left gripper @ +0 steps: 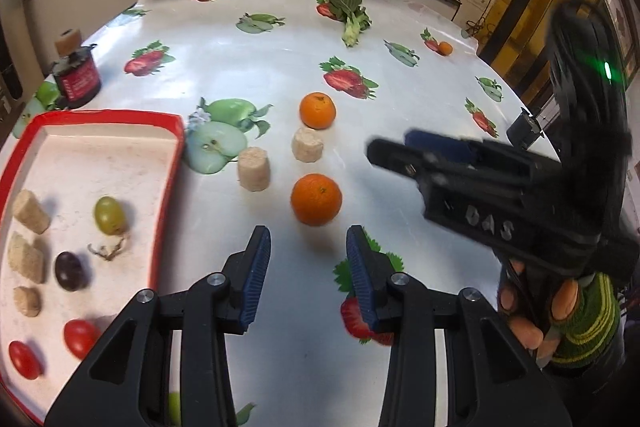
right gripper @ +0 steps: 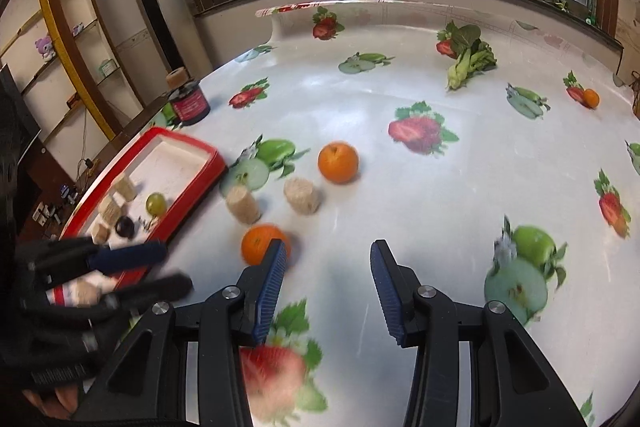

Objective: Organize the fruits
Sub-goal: 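Grasp an orange with the right gripper while the left gripper grasps another orange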

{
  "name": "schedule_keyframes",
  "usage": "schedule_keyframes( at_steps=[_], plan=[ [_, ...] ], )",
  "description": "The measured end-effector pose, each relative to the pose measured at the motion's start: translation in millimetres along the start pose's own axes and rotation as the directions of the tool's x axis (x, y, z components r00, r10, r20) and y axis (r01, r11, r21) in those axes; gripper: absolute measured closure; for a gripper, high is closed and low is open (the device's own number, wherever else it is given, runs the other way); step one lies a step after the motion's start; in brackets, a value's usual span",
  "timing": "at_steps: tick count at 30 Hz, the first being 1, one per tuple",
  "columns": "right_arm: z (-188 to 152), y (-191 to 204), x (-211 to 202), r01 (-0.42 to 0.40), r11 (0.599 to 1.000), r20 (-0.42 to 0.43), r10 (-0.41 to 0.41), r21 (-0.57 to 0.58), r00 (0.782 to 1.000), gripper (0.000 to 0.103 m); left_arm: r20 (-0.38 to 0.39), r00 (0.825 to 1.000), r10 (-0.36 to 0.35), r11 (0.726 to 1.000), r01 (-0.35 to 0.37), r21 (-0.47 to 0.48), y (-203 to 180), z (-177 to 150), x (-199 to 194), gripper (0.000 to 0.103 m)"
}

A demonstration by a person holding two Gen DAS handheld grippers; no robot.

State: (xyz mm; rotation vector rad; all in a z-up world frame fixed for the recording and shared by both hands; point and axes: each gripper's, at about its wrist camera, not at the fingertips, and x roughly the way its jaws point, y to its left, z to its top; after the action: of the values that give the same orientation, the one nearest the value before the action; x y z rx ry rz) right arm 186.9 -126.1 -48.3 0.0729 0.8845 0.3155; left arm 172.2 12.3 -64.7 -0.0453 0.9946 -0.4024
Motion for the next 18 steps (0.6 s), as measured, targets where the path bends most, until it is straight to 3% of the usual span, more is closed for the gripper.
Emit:
schedule_keyframes(
  at_steps=[7,13,14,15,18],
  plan=[
    [43,1,46,-0.015,1.000,-0.028,0.015,-0.009,0.999,0.057,-0.038,0.999,-0.005,1.000,0.004,-0.010,0,9,30,0.066],
    [46,-3,86,-0.015,1.000,-0.073,0.015,0.004,0.997,0.059,-0.076,0.997,-0.013,1.000,0.012,-0.012,-1,15,52,0.066],
    [46,-4,88,-0.015,1.000,-0.069,0.015,0.008,0.998,0.061,-0.068,0.998,-0.008,1.000,0.008,-0.009,-2,17,53,0.066],
    [46,-5,90,-0.005,1.000,-0.068,0.005,0.007,0.998,0.069,-0.059,0.998,-0.002,1.000,0.002,0.002,-4,19,55,0.066],
    [43,-9,84,-0.020,1.000,-0.054,0.021,0.014,0.998,0.069,-0.054,0.999,0.004,1.000,-0.002,0.028,-9,21,57,0.069]
  ],
)
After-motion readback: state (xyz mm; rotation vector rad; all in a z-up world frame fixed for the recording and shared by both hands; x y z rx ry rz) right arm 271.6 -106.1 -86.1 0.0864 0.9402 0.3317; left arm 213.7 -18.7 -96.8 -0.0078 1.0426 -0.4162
